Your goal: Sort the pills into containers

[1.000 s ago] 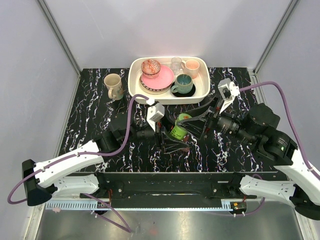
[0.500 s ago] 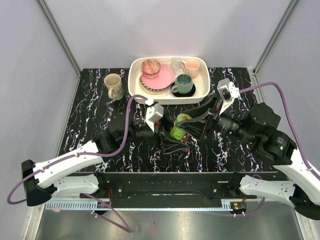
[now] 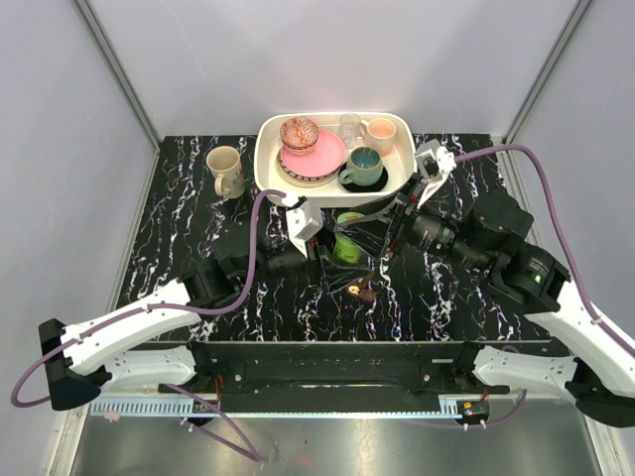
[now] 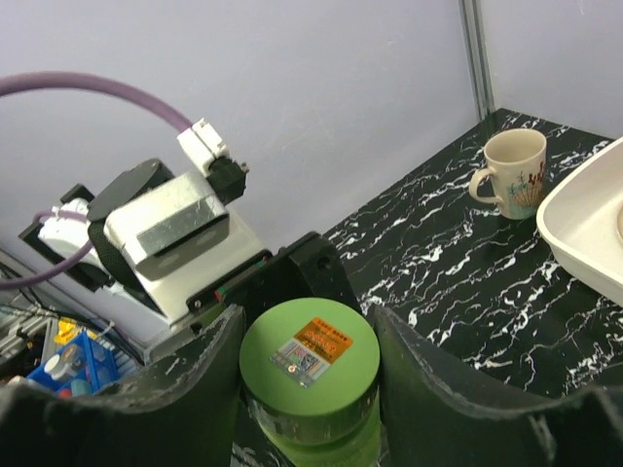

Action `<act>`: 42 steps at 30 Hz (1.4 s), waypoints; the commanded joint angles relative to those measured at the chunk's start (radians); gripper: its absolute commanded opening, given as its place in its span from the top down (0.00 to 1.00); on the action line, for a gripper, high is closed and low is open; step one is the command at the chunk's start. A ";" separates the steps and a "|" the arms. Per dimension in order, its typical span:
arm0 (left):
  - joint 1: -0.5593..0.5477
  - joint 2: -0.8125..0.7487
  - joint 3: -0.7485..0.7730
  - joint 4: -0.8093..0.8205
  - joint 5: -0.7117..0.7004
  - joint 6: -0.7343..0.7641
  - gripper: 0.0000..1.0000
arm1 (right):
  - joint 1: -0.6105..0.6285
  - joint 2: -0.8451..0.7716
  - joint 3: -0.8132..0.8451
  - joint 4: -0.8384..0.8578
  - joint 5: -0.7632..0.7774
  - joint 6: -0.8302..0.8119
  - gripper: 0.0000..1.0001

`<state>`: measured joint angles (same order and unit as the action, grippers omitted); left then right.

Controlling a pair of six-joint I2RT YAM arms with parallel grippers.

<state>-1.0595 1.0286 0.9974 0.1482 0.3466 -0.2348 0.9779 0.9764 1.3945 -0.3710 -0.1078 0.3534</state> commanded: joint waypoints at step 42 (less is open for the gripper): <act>0.003 -0.056 0.058 0.370 -0.247 -0.051 1.00 | 0.015 -0.022 -0.088 -0.048 -0.099 0.022 1.00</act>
<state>-1.0843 1.0016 0.9920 0.2077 0.2054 -0.2668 0.9775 0.9344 1.3273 -0.2245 -0.0727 0.3801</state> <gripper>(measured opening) 0.555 0.571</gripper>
